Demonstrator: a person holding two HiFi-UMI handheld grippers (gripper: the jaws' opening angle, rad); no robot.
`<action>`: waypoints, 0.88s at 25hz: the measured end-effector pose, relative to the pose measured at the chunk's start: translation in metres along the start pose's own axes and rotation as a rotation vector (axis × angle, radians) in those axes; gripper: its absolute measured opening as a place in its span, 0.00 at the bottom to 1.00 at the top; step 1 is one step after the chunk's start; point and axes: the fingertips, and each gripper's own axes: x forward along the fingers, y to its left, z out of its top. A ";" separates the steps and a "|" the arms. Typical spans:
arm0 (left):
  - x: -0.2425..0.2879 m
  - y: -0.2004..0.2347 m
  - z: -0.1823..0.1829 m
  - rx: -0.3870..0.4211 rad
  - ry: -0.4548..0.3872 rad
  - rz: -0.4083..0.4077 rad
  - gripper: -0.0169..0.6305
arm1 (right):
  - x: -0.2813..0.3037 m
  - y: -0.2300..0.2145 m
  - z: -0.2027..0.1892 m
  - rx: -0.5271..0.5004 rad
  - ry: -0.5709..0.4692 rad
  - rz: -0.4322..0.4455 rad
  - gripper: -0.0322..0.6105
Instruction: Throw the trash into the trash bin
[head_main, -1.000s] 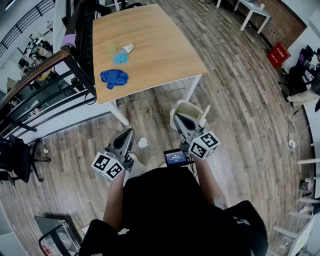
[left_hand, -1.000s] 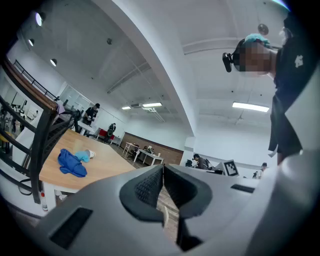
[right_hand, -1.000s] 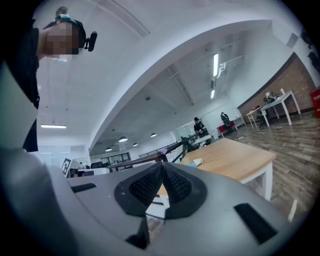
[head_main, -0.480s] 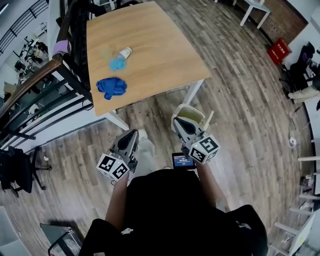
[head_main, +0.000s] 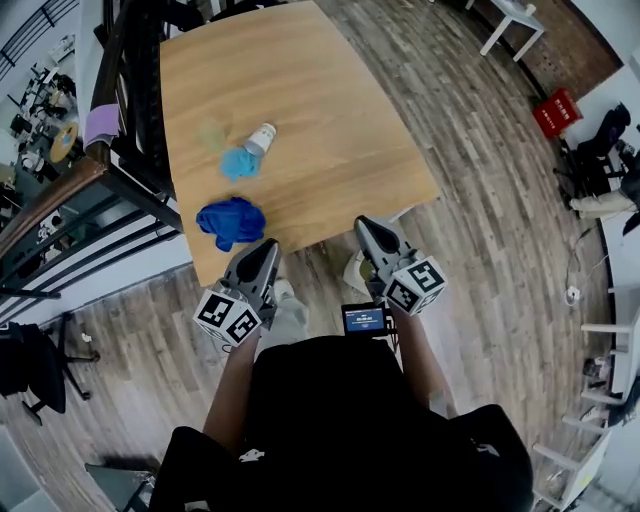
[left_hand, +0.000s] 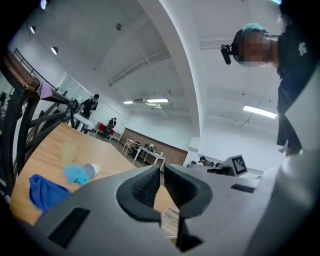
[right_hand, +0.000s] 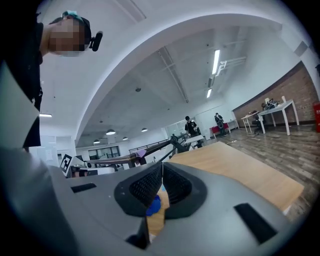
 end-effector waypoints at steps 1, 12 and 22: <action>0.007 0.016 0.010 -0.002 -0.001 0.003 0.05 | 0.021 -0.002 0.004 -0.002 0.005 0.010 0.05; 0.054 0.133 0.046 -0.035 0.028 0.008 0.05 | 0.157 -0.024 0.018 -0.009 0.035 0.017 0.05; 0.115 0.168 0.047 -0.067 0.080 0.069 0.05 | 0.203 -0.087 0.030 0.035 0.046 0.025 0.05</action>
